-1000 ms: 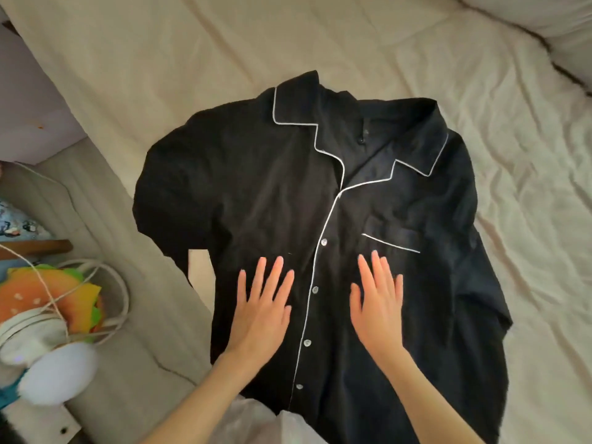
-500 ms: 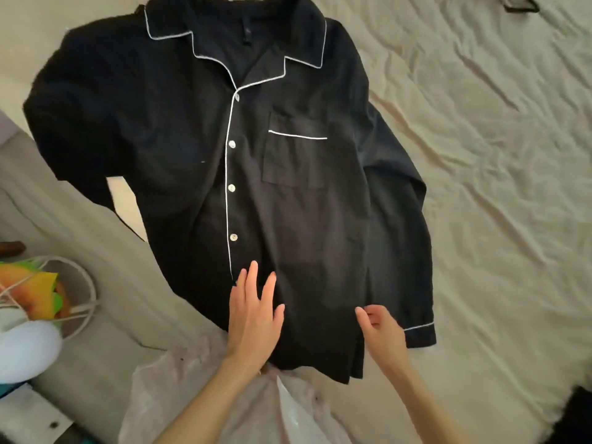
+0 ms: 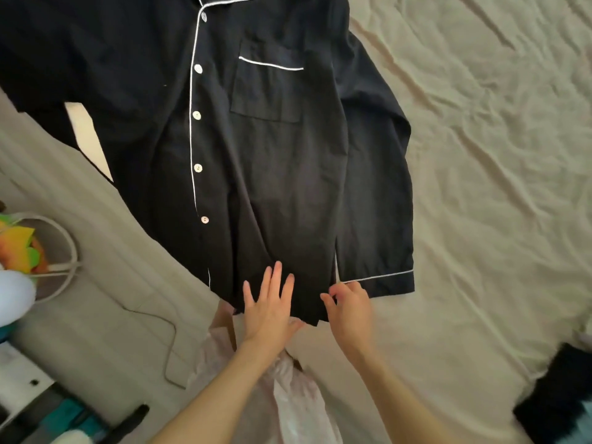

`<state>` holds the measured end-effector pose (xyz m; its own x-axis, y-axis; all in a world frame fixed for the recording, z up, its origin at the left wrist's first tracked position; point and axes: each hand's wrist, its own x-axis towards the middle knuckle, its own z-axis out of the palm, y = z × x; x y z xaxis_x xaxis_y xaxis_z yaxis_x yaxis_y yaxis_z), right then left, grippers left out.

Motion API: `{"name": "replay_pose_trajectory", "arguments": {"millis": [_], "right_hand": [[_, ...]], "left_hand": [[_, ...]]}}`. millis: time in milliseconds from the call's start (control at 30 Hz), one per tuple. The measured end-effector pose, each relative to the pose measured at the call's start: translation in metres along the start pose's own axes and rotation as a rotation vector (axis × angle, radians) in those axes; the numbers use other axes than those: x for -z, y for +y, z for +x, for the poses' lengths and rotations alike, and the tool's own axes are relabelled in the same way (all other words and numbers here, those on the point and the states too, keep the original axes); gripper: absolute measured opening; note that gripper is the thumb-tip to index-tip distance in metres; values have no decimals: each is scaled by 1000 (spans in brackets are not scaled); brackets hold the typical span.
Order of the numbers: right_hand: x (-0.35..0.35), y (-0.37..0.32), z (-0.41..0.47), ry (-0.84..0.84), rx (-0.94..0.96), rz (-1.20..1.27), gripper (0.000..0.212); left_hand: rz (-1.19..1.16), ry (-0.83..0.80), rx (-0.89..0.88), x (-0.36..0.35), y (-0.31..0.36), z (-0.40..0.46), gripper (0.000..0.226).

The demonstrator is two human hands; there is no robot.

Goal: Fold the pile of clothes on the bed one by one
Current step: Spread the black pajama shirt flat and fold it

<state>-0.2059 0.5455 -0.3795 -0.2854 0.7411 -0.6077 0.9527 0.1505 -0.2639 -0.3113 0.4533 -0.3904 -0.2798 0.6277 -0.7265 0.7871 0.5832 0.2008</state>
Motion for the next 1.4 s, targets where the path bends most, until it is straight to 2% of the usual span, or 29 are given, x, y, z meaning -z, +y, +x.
{"name": "replay_pose_trajectory", "arguments": {"millis": [33,100,167,200,267,367,433,500,567,633,667,733,800,867,933,1000,1067,1267,1333,1400], "right_hand": [[2,0,1,-7,5,100,10],[9,1,3,-32,-41,362,22],[19,0,-2,-103,-75,572,22],[21,1,-6,-141,-66,636,20],[26,2,-13,-179,-48,721,18],[29,6,-18,-145,-41,731,17],[26,8,-22,-164,-58,728,16],[18,10,-27,-202,-89,694,12],[8,9,-37,-221,-78,528,12],[-3,10,-48,-211,62,276,40],[-7,9,-52,-188,163,127,55],[-17,6,-57,-79,333,-128,71],[-22,-2,-55,18,371,-244,73],[-23,-10,-49,81,372,-278,66],[-21,-18,-44,179,428,-243,45],[-12,-22,-43,209,509,-149,23],[-1,-18,-45,246,529,-10,18],[45,40,-71,315,119,412,34],[53,57,-69,315,-60,526,33],[57,69,-59,230,-262,711,30]], "left_hand": [[34,-20,10,-1,2,1,95],[24,-31,43,-1,9,0,94],[-40,56,31,0,15,-5,66],[-126,126,3,0,15,-8,50],[-478,207,16,2,10,-15,37],[-948,130,122,9,-10,-29,24],[-1045,130,170,8,-25,-40,13],[-1051,137,211,8,-34,-51,11],[-1029,165,232,7,-38,-59,17],[-981,193,218,6,-37,-64,23],[-954,200,204,6,-36,-65,26],[-885,215,183,7,-34,-67,30],[-829,245,143,7,-32,-68,30],[-814,265,103,9,-31,-71,28],[-818,292,78,12,-32,-74,25],[-791,308,85,15,-34,-78,25],[-731,318,82,16,-33,-81,26],[-371,543,-279,21,18,-80,5],[-307,546,-349,22,41,-72,4],[-269,530,-385,22,59,-61,4]]}}
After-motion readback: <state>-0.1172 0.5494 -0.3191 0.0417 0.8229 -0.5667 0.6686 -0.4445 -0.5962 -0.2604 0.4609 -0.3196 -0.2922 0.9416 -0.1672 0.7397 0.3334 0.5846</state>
